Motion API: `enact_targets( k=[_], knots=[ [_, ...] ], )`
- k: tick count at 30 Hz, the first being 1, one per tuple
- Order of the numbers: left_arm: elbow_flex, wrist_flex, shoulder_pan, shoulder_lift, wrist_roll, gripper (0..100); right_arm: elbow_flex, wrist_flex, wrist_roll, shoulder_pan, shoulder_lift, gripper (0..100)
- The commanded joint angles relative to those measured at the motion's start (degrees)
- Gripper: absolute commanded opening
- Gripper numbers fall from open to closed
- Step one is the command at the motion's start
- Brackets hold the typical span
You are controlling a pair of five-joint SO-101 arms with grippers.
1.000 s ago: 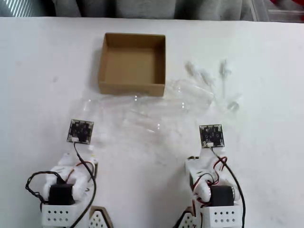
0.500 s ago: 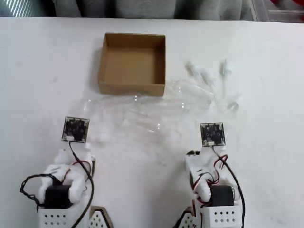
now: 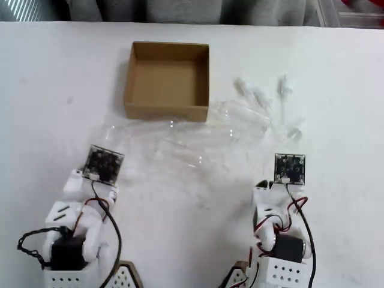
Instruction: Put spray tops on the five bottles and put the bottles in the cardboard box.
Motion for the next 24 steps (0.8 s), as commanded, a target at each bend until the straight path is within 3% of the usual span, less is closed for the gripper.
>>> enact_targets(
  k=[1,6,11,17,24],
  knots=[
    [-6.24,-1.67,3.21,-0.31,-6.15,2,0.44,-0.84,13.10,2.68,-0.22,1.7],
    [-13.01,-1.76,10.68,6.90,-10.29,2,0.53,0.57,14.33,2.86,-0.22,1.7],
    [-29.54,-1.41,12.44,32.13,-10.20,2,0.53,0.75,14.42,2.86,-0.22,1.8],
    [-50.90,6.24,13.14,57.71,-10.90,2,0.53,0.75,14.42,2.95,-0.22,1.8],
    [-62.86,14.95,19.38,70.73,-21.19,2,0.53,0.75,14.42,2.95,-0.22,1.8]
  ],
)
